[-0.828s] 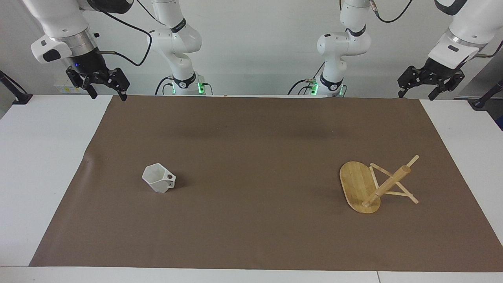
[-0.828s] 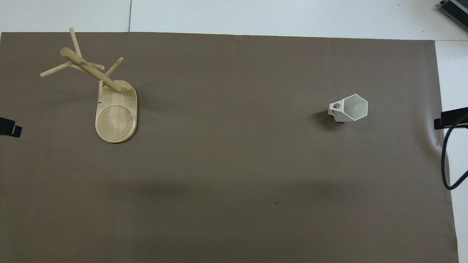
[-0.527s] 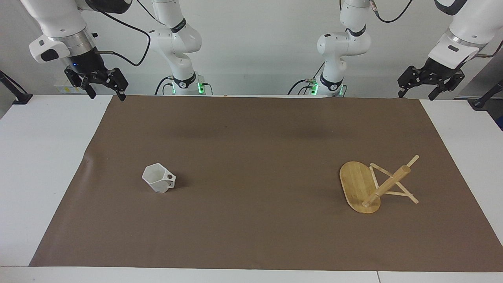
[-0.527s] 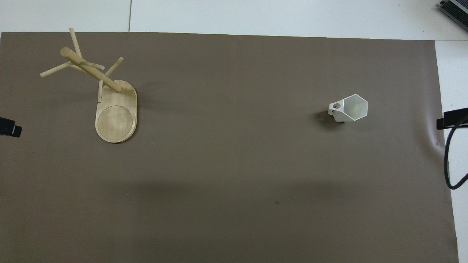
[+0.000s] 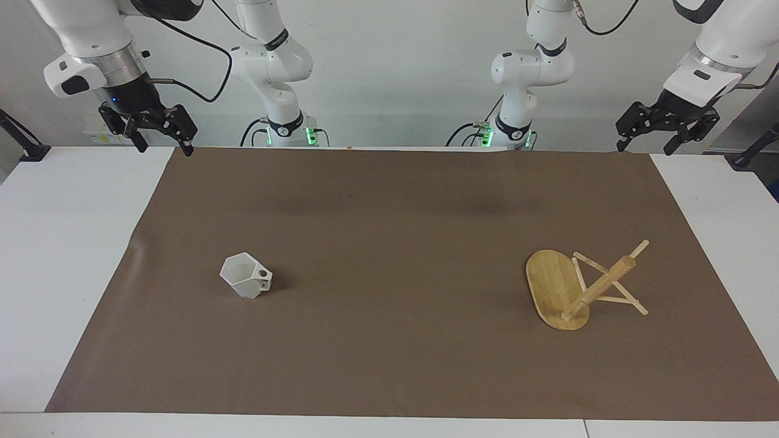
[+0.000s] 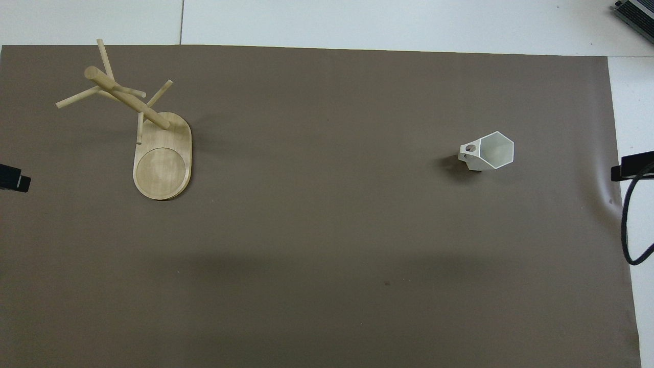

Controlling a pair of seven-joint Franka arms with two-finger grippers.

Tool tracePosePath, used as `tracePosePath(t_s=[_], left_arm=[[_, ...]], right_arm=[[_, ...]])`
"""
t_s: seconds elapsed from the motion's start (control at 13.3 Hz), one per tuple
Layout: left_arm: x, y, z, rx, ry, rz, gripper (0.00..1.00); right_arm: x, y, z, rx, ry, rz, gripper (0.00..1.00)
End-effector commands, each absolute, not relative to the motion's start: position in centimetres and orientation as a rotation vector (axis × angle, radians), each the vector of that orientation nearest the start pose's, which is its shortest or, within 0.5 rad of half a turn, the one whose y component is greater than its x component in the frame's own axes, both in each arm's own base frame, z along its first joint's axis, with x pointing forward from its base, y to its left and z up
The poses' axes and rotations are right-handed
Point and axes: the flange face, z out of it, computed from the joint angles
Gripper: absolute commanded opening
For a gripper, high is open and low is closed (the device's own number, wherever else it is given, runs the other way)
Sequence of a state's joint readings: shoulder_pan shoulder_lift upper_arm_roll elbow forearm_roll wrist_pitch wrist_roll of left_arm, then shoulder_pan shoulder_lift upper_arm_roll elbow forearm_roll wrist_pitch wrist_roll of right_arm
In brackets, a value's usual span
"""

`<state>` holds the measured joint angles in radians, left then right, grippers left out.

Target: Hang cup on rack

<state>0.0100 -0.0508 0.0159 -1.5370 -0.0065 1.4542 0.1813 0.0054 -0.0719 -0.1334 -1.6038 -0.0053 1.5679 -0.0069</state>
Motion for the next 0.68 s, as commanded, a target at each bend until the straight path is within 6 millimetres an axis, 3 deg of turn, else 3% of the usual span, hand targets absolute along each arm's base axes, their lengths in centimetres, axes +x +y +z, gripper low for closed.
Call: tracePosePath(t_s=[0.0, 0.23, 0.45, 0.6], left_arm=[[51.9, 1.4, 65.9, -3.152, 0.262, 0.057, 1.00], [51.9, 1.4, 65.9, -3.152, 0.262, 0.057, 1.00], [51.9, 1.4, 65.9, -3.152, 0.262, 0.057, 1.00], [51.9, 1.4, 65.9, -3.152, 0.262, 0.057, 1.00]], right_arm=[[52.2, -7.4, 65.0, -3.134, 0.156, -0.062, 1.00], [52.0, -6.3, 64.5, -3.133, 0.125, -0.050, 1.00], [51.4, -8.1, 63.5, -3.134, 0.069, -0.075, 1.00], [51.1, -9.3, 61.2, -3.134, -0.020, -0.181, 1.00]])
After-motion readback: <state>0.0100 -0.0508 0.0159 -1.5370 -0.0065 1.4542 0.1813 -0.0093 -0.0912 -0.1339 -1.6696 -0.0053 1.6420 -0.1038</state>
